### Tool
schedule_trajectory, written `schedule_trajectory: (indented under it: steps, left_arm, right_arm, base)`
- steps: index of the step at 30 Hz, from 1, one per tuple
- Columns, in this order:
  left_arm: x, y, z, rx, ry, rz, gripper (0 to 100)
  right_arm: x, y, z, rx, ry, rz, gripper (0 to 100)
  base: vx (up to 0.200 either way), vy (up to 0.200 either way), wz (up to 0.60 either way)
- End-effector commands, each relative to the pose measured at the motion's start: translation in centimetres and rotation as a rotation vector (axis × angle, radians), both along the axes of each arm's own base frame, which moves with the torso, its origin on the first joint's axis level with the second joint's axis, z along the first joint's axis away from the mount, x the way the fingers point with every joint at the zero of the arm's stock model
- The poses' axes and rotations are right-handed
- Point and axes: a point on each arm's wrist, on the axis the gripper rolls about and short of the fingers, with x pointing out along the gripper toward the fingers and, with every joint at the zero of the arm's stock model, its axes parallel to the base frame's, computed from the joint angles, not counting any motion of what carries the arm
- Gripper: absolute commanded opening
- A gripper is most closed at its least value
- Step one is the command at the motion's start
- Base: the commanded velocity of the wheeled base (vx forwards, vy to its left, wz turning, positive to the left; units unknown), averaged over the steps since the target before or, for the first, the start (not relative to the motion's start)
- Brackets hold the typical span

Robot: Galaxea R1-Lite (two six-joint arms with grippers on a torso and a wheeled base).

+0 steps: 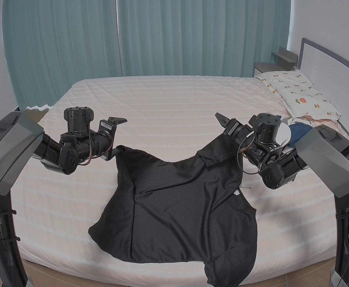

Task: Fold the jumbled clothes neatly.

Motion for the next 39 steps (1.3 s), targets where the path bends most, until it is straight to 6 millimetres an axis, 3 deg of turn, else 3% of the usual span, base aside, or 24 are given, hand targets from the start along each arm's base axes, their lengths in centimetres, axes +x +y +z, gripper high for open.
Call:
schedule_trajectory:
  steps: [1,6,9,13,18,19,21,23,24,26,28,31,39]
  left_arm:
    - [1.6,0.9,-3.3,0.010,0.035,0.037,100]
    - [1.7,2.0,-3.6,0.017,0.045,0.061,100]
    - [1.8,3.3,-3.5,0.020,0.043,0.091,100]
    - [1.5,4.7,-3.8,0.039,0.057,0.111,100]
    - [-2.6,5.7,-3.7,0.051,0.130,0.073,100]
    - [-2.8,5.7,-3.6,0.050,0.131,0.071,100]
    - [-5.9,5.7,-3.3,0.049,0.173,0.044,100]
    - [-7.1,5.7,-3.2,0.047,0.181,0.038,100]
    - [-9.3,5.8,-3.2,0.043,0.192,0.031,100]
    - [-11.5,5.7,-3.4,0.042,0.200,0.026,100]
    - [-12.5,5.6,-3.6,0.041,0.201,0.018,100]
    - [-15.5,5.4,-4.3,0.035,0.214,-0.009,100]
    - [-17.2,4.9,-5.7,0.040,0.249,-0.030,100]
  right_arm:
    - [1.2,-2.8,-5.6,-0.087,0.234,-0.115,100]
    - [1.0,-5.4,-8.8,-0.173,0.360,-0.166,100]
    - [1.4,-7.0,-8.9,-0.175,0.367,-0.231,100]
    - [0.1,-8.1,-9.7,-0.153,0.418,-0.264,100]
    - [-5.8,-8.4,-9.1,-0.039,0.477,-0.174,100]
    - [-6.0,-8.4,-9.0,-0.037,0.478,-0.172,100]
    - [-9.4,-8.3,-8.9,-0.038,0.510,-0.132,100]
    - [-10.5,-8.4,-9.0,-0.042,0.522,-0.129,100]
    - [-12.3,-8.6,-9.2,-0.044,0.530,-0.125,100]
    - [-14.0,-8.9,-9.4,-0.046,0.534,-0.122,100]
    - [-14.8,-9.1,-9.5,-0.046,0.537,-0.122,100]
    - [-17.1,-9.4,-10.0,-0.053,0.550,-0.114,100]
    - [-19.4,-10.0,-10.8,-0.054,0.587,-0.118,100]
  base:
    - [0.000,0.000,0.00]
    - [0.000,0.000,0.00]
    - [0.000,0.000,0.00]
    - [0.000,0.000,0.00]
    - [0.000,0.000,0.00]
    - [0.000,0.000,0.00]
    - [0.000,0.000,0.00]
    - [0.000,0.000,0.00]
    - [0.000,0.000,0.00]
    - [-0.200,0.000,0.00]
    - [-0.200,0.000,0.00]
    - [-0.133,0.000,0.00]
    - [0.000,0.000,0.00]
